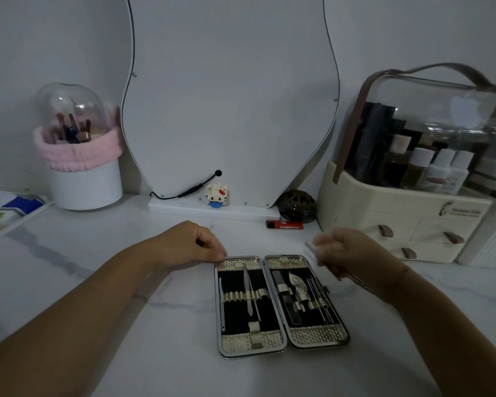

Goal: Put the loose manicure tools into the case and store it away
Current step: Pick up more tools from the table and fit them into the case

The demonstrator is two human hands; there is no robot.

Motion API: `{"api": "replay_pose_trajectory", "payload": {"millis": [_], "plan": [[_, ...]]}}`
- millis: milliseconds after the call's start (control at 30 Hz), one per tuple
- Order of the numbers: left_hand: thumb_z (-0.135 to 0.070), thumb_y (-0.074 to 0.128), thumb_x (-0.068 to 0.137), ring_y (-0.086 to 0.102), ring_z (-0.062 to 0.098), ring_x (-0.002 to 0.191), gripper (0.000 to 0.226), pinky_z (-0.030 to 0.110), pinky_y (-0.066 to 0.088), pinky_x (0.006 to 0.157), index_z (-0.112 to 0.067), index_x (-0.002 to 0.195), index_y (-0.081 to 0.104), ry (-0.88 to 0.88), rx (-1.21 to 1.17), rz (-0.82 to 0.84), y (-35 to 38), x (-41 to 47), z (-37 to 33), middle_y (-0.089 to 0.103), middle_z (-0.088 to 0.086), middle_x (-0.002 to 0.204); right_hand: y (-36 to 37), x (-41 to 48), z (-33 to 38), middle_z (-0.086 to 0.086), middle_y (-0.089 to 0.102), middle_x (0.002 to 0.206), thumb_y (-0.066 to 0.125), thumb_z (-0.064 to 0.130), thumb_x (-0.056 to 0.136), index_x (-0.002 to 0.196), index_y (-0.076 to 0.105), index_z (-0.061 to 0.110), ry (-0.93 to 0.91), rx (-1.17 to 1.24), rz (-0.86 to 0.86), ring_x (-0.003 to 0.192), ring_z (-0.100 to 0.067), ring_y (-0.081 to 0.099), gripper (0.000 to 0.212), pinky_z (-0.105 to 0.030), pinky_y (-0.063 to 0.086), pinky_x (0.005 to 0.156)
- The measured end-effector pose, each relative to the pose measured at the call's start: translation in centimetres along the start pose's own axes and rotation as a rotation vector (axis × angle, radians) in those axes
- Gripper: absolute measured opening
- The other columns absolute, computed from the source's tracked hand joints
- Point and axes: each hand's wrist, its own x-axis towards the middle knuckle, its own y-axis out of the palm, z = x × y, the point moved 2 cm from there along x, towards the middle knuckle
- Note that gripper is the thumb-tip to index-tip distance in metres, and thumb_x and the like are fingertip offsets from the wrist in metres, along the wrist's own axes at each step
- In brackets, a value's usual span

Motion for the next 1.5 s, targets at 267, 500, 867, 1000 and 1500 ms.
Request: {"api": "replay_pose_trajectory", "payload": {"millis": [267, 500, 867, 1000, 1500], "plan": [[-0.019, 0.075, 0.077, 0.064, -0.003, 0.078, 0.011, 0.008, 0.045, 0.073, -0.021, 0.087, 0.078, 0.004, -0.044, 0.033, 0.4, 0.2, -0.3, 0.076, -0.007, 0.084, 7.7, 2.4, 4.2, -0.006, 0.062, 0.061, 0.059, 0.002, 0.085, 0.108, 0.058, 0.003, -0.019, 0.217, 0.166, 0.043, -0.005, 0.056, 0.023, -0.015, 0.046, 0.042], [-0.02, 0.075, 0.078, 0.064, -0.001, 0.076, 0.008, 0.009, 0.047, 0.073, -0.024, 0.084, 0.077, 0.019, -0.021, 0.053, 0.8, 0.1, -1.3, 0.076, -0.002, 0.085, 8.7, 3.6, 4.1, 0.003, 0.064, 0.053, 0.067, 0.012, 0.078, 0.096, 0.064, 0.012, -0.016, 0.066, 0.037, 0.033, -0.002, 0.043, 0.018, -0.013, 0.04, 0.041], [-0.017, 0.074, 0.079, 0.06, -0.006, 0.067, 0.009, 0.005, 0.043, 0.065, -0.018, 0.087, 0.077, -0.006, -0.016, 0.034, 0.0, -0.1, 0.0, 0.072, -0.01, 0.071, 10.6, 4.9, 4.0, -0.013, 0.072, 0.074, 0.065, 0.007, 0.077, 0.083, 0.066, 0.01, -0.076, 0.023, 0.122, 0.038, -0.006, 0.044, 0.006, -0.016, 0.042, 0.045], [-0.02, 0.074, 0.079, 0.061, -0.003, 0.07, 0.011, 0.006, 0.045, 0.068, -0.019, 0.089, 0.077, -0.012, -0.007, 0.035, 0.1, 0.0, -0.3, 0.073, -0.006, 0.078, 10.1, 4.9, 3.8, -0.003, 0.069, 0.066, 0.062, 0.008, 0.081, 0.075, 0.069, 0.011, -0.113, -0.027, 0.138, 0.041, -0.001, 0.047, 0.009, -0.012, 0.043, 0.049], [-0.022, 0.074, 0.079, 0.06, -0.006, 0.067, 0.004, 0.006, 0.042, 0.064, -0.024, 0.082, 0.076, -0.022, -0.01, 0.04, 0.1, 0.1, -0.4, 0.071, -0.012, 0.07, 10.0, 4.0, 4.3, 0.012, 0.049, 0.034, 0.058, 0.029, 0.086, 0.053, 0.061, 0.024, -0.126, -0.155, 0.171, 0.035, 0.0, 0.041, 0.033, -0.004, 0.033, 0.042]]}}
